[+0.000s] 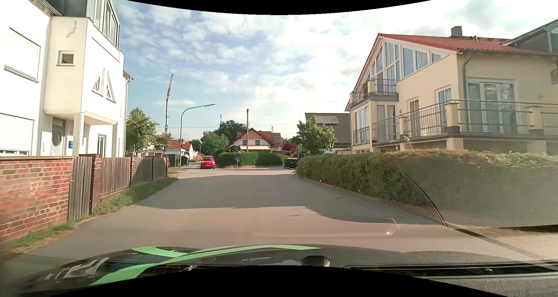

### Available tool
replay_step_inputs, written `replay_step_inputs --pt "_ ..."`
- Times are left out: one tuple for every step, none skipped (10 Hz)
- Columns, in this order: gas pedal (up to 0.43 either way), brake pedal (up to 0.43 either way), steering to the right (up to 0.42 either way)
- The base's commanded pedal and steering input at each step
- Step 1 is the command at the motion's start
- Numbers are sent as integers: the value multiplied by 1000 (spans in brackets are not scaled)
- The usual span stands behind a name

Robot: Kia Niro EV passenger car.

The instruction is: Follow the waypoints while adhering to traffic rules and regulations

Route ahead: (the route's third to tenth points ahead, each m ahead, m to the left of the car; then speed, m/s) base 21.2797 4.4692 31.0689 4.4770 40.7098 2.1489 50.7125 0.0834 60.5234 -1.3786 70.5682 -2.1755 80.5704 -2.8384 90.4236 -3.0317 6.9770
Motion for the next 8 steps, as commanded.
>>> replay_step_inputs --pt "130 0 -74" --pt "130 0 -72" --pt "138 0 -66" --pt "138 0 -63" --pt "138 0 -63" --pt "138 0 -63" --pt "138 0 -61" --pt "130 0 -60"
